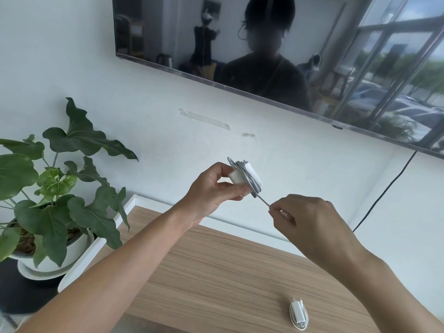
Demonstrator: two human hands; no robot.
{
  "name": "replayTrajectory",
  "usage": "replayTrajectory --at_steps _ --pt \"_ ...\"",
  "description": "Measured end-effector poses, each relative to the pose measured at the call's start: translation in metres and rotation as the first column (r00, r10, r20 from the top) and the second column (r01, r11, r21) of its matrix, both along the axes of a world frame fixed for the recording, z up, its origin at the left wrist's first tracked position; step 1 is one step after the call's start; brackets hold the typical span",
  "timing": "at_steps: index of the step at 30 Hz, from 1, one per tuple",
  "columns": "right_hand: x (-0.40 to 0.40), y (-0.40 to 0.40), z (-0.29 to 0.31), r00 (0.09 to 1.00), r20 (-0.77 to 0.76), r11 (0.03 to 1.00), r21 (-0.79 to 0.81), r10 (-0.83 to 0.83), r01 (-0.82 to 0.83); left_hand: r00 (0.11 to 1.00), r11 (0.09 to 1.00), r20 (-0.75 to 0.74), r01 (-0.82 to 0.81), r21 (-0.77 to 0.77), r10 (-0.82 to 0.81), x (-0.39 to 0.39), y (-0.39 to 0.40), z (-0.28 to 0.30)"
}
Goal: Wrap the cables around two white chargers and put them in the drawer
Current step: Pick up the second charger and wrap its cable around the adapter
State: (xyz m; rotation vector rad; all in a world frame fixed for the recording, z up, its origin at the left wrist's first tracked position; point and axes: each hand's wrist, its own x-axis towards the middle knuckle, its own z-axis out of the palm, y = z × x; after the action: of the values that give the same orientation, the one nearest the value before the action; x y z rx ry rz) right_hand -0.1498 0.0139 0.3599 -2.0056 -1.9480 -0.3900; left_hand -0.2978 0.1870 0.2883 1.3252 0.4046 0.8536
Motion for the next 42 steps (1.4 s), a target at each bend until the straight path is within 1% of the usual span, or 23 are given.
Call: replayTrajectory --at_steps 5,9,11,13,15,17,19,23,27,31,34,38,42 --pt "0.000 0.004 0.003 0.998 -0.038 0.979 0.200 0.046 -0.037 0.998 0.999 -0.049 -0.028 0.032 0.029 0.003 -0.004 0.005" --pt "0.002 0.010 -0.002 0.975 -0.173 0.951 0.296 0.142 -0.086 0.997 0.999 -0.058 -0.045 0.026 0.047 0.003 -0.007 0.009" --pt "0.003 0.013 -0.005 0.944 -0.279 0.946 0.311 0.179 -0.087 0.996 0.998 -0.059 -0.060 0.014 0.060 0.002 -0.008 0.010" --pt "0.003 0.016 -0.008 0.884 -0.444 0.957 0.291 0.147 -0.013 0.995 0.997 -0.068 -0.074 0.005 0.074 0.003 -0.009 0.010" --pt "0.002 0.020 -0.011 0.780 -0.617 0.965 0.252 0.105 0.069 0.993 0.996 -0.081 -0.090 0.006 0.091 0.004 -0.009 0.010" --pt "0.001 0.023 -0.012 0.688 -0.715 0.963 0.253 0.125 0.089 0.991 0.994 -0.086 -0.107 0.006 0.107 0.005 -0.011 0.010" --pt "0.000 0.025 -0.012 0.627 -0.767 0.963 0.251 0.137 0.096 0.990 0.993 -0.080 -0.116 0.000 0.116 0.005 -0.013 0.010" --pt "-0.001 0.029 -0.010 0.596 -0.795 0.971 0.217 0.118 0.097 0.991 0.992 -0.053 -0.125 0.011 0.126 0.007 -0.015 0.010" --pt "0.002 0.036 -0.005 0.556 -0.831 0.980 0.138 0.036 0.144 0.993 0.991 -0.015 -0.118 0.067 0.119 0.009 -0.015 0.009" --pt "0.005 0.040 -0.002 0.561 -0.827 0.991 0.046 -0.034 0.128 0.993 0.984 -0.038 -0.107 0.142 0.113 0.008 -0.015 0.008" --pt "0.004 0.040 0.000 0.560 -0.829 0.989 0.071 -0.014 0.130 0.992 0.981 -0.039 -0.114 0.158 0.121 0.007 -0.012 0.011" --pt "-0.002 0.044 -0.001 0.601 -0.800 0.986 0.098 -0.003 0.136 0.992 0.983 -0.030 -0.114 0.146 0.120 0.005 -0.009 0.016" --pt "-0.006 0.048 -0.001 0.613 -0.790 0.985 0.116 0.014 0.127 0.992 0.985 -0.050 -0.111 0.135 0.118 0.002 -0.006 0.020"
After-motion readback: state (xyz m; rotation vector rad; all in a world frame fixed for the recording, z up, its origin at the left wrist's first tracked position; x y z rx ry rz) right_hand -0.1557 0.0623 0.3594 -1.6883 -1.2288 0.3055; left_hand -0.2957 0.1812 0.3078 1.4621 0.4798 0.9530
